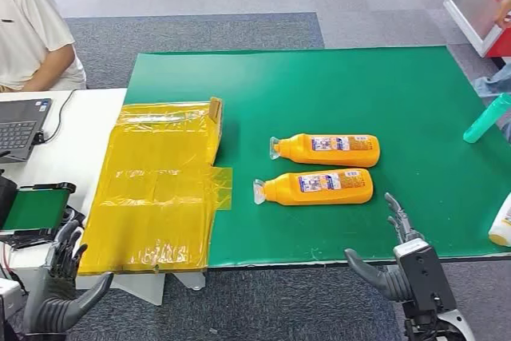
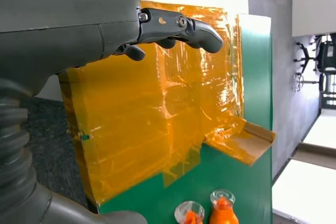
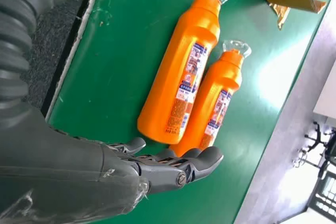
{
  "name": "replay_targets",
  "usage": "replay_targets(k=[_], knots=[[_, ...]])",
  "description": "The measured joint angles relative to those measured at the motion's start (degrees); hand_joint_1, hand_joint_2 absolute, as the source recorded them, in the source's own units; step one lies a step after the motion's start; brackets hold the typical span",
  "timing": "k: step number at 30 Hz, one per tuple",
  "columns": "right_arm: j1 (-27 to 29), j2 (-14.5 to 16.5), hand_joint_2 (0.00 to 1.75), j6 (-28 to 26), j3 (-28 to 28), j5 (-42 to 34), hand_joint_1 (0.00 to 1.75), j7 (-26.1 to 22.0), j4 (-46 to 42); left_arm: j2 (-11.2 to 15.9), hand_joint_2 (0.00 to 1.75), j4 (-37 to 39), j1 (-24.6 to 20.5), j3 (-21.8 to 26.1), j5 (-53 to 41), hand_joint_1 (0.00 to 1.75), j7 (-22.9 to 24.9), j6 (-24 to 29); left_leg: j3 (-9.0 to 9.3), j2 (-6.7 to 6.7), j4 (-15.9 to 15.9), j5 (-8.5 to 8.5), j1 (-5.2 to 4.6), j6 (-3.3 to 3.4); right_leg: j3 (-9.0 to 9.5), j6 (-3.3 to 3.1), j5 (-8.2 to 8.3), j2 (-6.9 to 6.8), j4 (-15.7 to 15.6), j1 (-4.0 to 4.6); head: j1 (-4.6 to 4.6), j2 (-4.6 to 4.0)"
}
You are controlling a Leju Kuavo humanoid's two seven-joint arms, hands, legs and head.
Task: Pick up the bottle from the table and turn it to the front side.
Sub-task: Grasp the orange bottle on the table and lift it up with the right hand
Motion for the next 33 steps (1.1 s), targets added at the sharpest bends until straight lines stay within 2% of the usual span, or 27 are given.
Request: replay_targets(k=[8, 13, 18, 20, 24, 33], knots=[[-0.1, 0.4, 1.75, 0.9, -1.1, 0.2, 0.0, -0.6, -0.3, 0.0, 1.75, -0.6, 0.9, -2.3, -0.4, 0.0, 0.7, 0.5, 0.0, 0.0, 0.0, 0.0, 0.0, 0.0, 0.0, 0.0, 0.0, 0.0, 0.0, 0.0, -0.01, 0.0], [-0.2, 0.5, 1.75, 1.4, -1.6, 2.5, 0.0, -3.4, -0.2, 0.0, 1.75, -1.0, 1.3, -2.7, -1.1, 0.0, 0.8, -0.5, 0.0, 0.0, 0.0, 0.0, 0.0, 0.0, 0.0, 0.0, 0.0, 0.0, 0.0, 0.0, -0.01, 0.0], [-0.9, 0.5, 1.75, 0.6, -1.8, 5.9, 0.0, -3.9, 0.2, 0.0, 1.75, -1.0, 1.2, -2.3, -0.6, 0.0, 0.7, -2.1, -0.01, 0.0, 0.0, 0.0, 0.0, 0.0, 0.02, 0.0, 0.0, 0.0, 0.0, 0.0, -0.01, 0.0], [-1.6, 0.4, 1.75, -1.6, -1.4, 11.8, 0.0, -3.0, 0.4, 0.0, 1.75, -1.0, 0.9, -1.7, 0.1, 0.0, 0.6, -3.5, -0.01, 0.0, 0.0, 0.01, 0.0, 0.0, 0.03, 0.0, 0.01, 0.0, 0.0, 0.0, 0.0, 0.0], [-3.3, -0.9, 1.75, -8.0, 2.0, 30.6, 0.0, 0.1, 0.7, 0.0, 1.75, -0.9, -0.1, -0.6, 1.0, 0.0, 0.5, -5.1, 0.01, 0.0, 0.0, 0.04, 0.0, -0.02, 0.03, 0.0, 0.02, 0.0, 0.0, 0.0, -0.01, 0.0], [-6.4, -5.2, 1.75, -10.8, 8.4, 49.2, 0.0, 3.9, 2.6, 0.0, 1.75, 0.4, -2.4, -0.9, -0.2, 0.0, 0.5, -6.0, 0.0, 0.0, 0.0, 0.05, 0.0, -0.03, 0.02, 0.02, 0.03, 0.0, 0.0, 0.0, -0.01, -0.01]])
